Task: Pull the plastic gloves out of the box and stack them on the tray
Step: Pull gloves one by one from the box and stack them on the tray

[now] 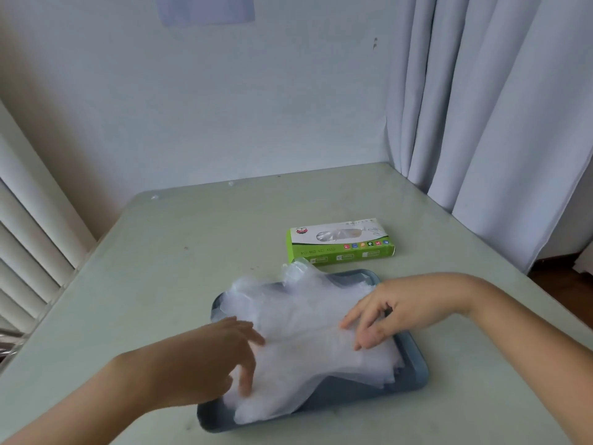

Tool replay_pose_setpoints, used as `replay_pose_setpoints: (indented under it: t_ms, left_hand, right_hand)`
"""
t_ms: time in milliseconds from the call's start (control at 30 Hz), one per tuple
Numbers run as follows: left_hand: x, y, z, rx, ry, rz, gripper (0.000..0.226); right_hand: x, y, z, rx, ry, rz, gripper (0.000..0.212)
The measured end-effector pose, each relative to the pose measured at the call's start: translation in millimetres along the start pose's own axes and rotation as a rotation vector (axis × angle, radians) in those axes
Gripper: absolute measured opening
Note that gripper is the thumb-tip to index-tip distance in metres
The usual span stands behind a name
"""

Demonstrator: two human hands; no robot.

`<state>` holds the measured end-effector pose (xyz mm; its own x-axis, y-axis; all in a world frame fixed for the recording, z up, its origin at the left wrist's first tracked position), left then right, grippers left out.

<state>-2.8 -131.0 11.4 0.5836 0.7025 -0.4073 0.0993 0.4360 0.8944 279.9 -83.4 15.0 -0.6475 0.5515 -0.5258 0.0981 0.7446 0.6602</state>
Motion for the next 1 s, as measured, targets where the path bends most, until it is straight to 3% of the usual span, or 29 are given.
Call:
replay_pose_setpoints:
  t_ms: [67,133,267,333,500,733,1000]
  left_hand:
    - [-5,5,-5,0.011,0.063,-0.046,0.039]
    - [-9,19,-10,0.024,0.133,-0.037,0.040]
    - [4,64,-15,0.057,0.159,0.204,0.031]
    - [27,79,-16,-0.022,0.107,0.352,0.019]
    - [107,90,-12,-0.204,0.044,0.539,0.032]
    - [188,82,-16,-0.322,0.104,0.424,0.068]
    - [208,69,-29,-0.338,0.068,0.340,0.065]
  right_hand:
    - [3,12,-4,-0.014,-0.016,-0.009,0.021]
    - [10,30,-2,-0.018,-0.035,0.120,0.026]
    - [33,72,21,0.083,-0.149,0.745,0.010]
    - [51,84,34,0.062,-0.230,0.900,0.007]
    - [84,88,54,-0.012,-0.400,0.949,0.023]
    - [94,84,60,-0.056,-0.340,0.993,0.016]
    - [97,73,77,0.153,-0.166,1.132,0.008]
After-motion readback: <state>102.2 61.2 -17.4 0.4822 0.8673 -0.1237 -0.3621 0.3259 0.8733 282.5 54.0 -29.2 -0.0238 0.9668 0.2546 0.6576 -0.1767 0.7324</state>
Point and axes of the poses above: each hand's wrist, its own x-axis towards the middle knuckle, its own y-axis out of the back of the hand, z = x × y, the point moved 1 cm from there along x, towards the middle knuckle, and after that the axes turned 2 degrees about -x, right-handed, at the moved point
